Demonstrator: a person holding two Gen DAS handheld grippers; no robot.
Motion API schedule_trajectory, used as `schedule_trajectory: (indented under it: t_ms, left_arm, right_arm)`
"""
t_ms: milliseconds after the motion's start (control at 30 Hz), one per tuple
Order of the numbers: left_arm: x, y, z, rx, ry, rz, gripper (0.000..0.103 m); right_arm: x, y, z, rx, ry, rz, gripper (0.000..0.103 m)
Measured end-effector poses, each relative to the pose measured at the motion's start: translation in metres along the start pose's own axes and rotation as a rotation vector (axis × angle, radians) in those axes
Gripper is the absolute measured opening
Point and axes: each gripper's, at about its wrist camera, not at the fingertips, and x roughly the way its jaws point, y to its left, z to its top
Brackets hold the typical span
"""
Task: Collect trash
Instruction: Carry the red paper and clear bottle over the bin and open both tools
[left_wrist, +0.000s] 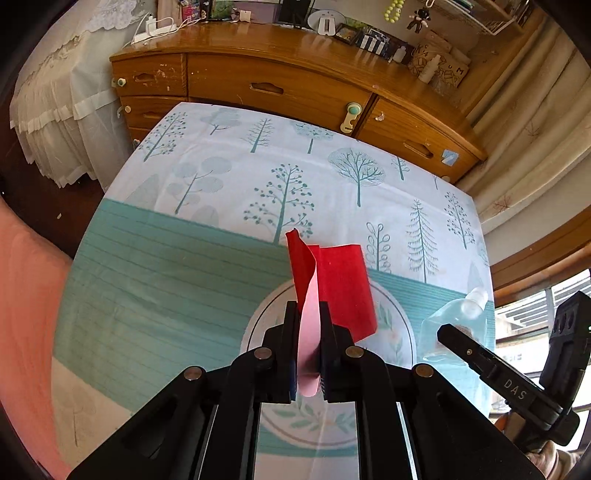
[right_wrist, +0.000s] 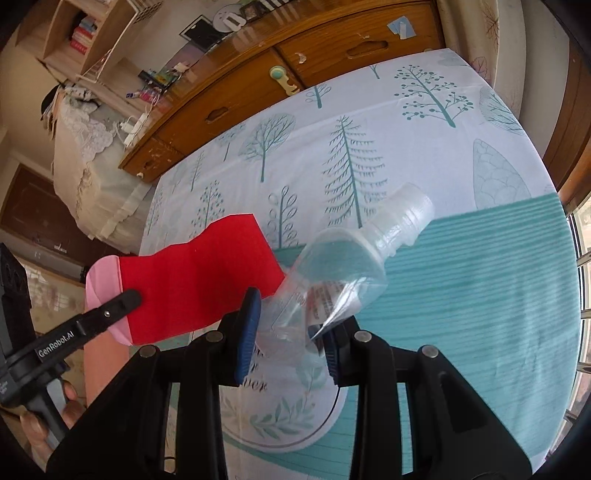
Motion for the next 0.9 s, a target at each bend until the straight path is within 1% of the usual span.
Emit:
schedule_trajectory:
  t_ms: [133, 267, 433, 567, 700, 800, 900]
  left_arm:
    - [-0.048, 0.037, -0.044, -0.021, -0.012, -0.049, 0.009]
    - [-0.098, 0.072, -0.093, -0.013, -0.028, -0.102, 0.009]
    - [-0.155, 0.116, -0.160, 0.027, -0.034, -0.179, 0.009]
    - [-0.194, 0.150, -0.216, 0.095, -0.022, -0.225, 0.009]
    - [-0.220, 0.181, -0.266, 0.141, 0.008, -0.244, 0.009]
    - [-0.238, 0.199, -0.302, 0.176, 0.032, -0.243, 0.009]
    - [-0.249, 0.205, -0.333, 0.219, 0.050, -0.224, 0.009]
  right_arm:
    - [-0.032, 0.027, -0.058, -0.065, 0.010, -0.009, 0.028]
    - [-0.060, 0.056, -0.120, -0.068, 0.012, -0.006, 0.028]
    - [-0.098, 0.101, -0.205, -0.066, -0.033, -0.024, 0.028]
    - [-0.128, 0.136, -0.277, -0.057, -0.080, -0.047, 0.028]
    - [-0.149, 0.163, -0.347, -0.058, -0.101, -0.071, 0.028]
    - [-0.157, 0.177, -0.390, -0.057, -0.076, -0.088, 0.028]
    - [-0.164, 0.182, -0.423, -0.048, -0.047, -0.105, 0.028]
